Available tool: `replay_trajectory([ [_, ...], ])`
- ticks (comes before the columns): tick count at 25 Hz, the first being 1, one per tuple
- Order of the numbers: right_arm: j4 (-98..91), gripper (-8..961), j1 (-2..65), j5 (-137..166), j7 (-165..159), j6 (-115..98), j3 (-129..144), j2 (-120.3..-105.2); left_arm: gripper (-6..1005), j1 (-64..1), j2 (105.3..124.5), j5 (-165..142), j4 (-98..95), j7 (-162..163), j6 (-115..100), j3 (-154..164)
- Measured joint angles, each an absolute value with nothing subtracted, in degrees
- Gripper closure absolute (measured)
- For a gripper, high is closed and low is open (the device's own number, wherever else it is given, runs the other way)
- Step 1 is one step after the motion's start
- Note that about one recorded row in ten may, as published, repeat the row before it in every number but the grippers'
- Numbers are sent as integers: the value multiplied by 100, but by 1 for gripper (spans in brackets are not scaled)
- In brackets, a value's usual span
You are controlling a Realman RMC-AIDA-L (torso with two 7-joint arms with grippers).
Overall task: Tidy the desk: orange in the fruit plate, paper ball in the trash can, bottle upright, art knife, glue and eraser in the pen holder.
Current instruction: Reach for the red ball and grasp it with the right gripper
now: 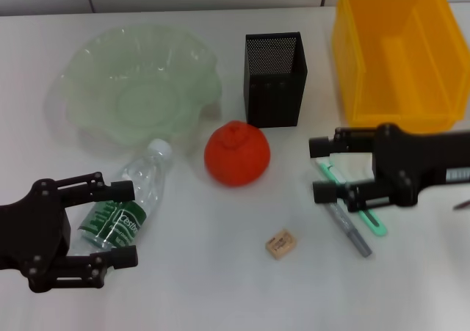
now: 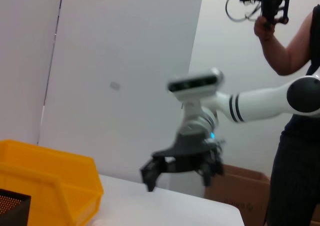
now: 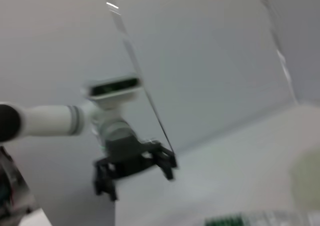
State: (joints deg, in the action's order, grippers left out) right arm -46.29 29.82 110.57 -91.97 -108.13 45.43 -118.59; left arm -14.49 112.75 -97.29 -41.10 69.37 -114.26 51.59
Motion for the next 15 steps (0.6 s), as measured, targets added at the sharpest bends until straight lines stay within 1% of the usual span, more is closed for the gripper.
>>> replay_trajectory([
  [1, -4629, 150, 2982, 11057, -9197, -10813, 4543, -11859, 200, -1449, 11275, -9729, -4110, 6937, -11426, 5159],
  [2, -5398, 150, 3115, 11229, -10050, -10721, 4815, -11892, 200, -1462, 11278, -9767, -4109, 6929, -11426, 5159],
  [3, -5398, 150, 3115, 11229, -10050, -10721, 4815, -11892, 200, -1473, 11283, -9796, -4110, 6922, -11424, 5158],
  [5, -6354, 150, 3345, 11533, -11336, -10529, 5429, -11914, 200, -1489, 11303, -9866, -4110, 6907, -11418, 5157],
  [7, -6601, 150, 3447, 11677, -11786, -10468, 5629, -11914, 200, -1495, 11315, -9902, -4110, 6886, -11412, 5153],
  [9, -6981, 151, 3713, 11978, -12495, -10409, 6012, -11916, 200, -1489, 11339, -9942, -4111, 6840, -11408, 5151],
  [10, -7251, 151, 4013, 12300, -13123, -10379, 6437, -11917, 200, -1475, 11347, -9953, -4110, 6823, -11407, 5150],
  [11, -7251, 152, 4013, 12300, -13123, -10379, 6437, -11917, 201, -1475, 11347, -9953, -4110, 6823, -11407, 5150],
  [12, -7370, 152, 4316, 12694, -13687, -10291, 6861, -11918, 201, -1463, 11348, -9956, -4106, 6811, -11407, 5150],
  [13, -7370, 153, 4316, 12694, -13687, -10291, 6861, -11918, 201, -1448, 11348, -9957, -4100, 6795, -11407, 5150],
  [14, -7386, 153, 4454, 12890, -13915, -10217, 7057, -11918, 201, -1436, 11348, -9958, -4096, 6780, -11407, 5150],
  [15, -7388, 154, 4756, 13381, -14408, -9996, 7558, -11922, 201, -1416, 11348, -9960, -4090, 6763, -11407, 5150],
])
